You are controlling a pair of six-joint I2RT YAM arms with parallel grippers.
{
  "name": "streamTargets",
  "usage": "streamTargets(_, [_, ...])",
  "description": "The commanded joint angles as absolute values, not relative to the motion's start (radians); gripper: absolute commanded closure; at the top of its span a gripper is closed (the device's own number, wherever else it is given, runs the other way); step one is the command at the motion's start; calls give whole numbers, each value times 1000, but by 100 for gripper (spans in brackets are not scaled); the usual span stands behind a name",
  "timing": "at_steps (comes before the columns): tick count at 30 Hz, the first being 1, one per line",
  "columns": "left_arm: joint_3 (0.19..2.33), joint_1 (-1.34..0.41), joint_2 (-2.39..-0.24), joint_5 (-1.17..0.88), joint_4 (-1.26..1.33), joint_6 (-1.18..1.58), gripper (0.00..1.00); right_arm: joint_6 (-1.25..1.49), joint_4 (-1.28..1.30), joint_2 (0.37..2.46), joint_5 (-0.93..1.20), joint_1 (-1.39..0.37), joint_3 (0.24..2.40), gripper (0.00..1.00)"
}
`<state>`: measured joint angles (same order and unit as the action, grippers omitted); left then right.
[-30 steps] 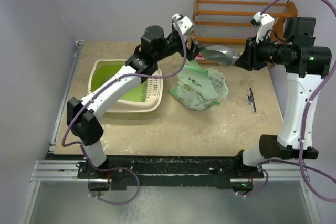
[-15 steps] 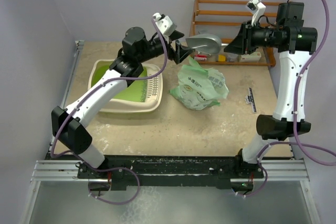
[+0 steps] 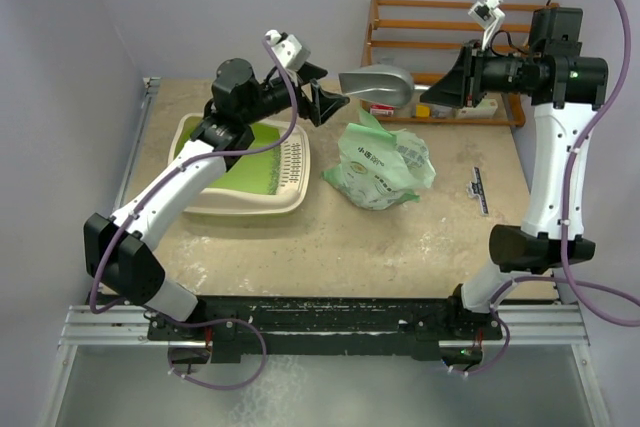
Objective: Fill the litter box with clean litter
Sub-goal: Adjust the spatula.
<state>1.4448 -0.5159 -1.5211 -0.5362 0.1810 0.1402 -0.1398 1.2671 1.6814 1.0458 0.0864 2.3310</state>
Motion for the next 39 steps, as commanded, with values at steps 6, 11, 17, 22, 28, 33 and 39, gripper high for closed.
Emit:
streamTargets(6, [1479,-494,-1491,-571,243,159,9,-143,1250,1617,1159,92,2295,100])
streamTargets(11, [1483,-492,-1507,-623,320,233,11,-143,1250,1623,1159,92,2286,100])
streamTargets(17, [1511,-492,-1588,-759,492,425,17,-143,1250,1621,1159,92,2259,100])
streamTargets(22, [1512,-494,-1662,-816,614,551,22,-143,1250,1608,1159,92,2253,100])
streamTargets(28, [1503,-494,-1664,-813,601,528,22,-143,1250,1597,1159,92,2249,100])
streamTargets(33, [1485,-493,-1689,-818,719,625,30,-143,1250,1592,1159,92,2236,100])
streamTargets(39, [1533,-495,-1760,-883,791,734,73,-143,1250,1596,1159,92,2234,100])
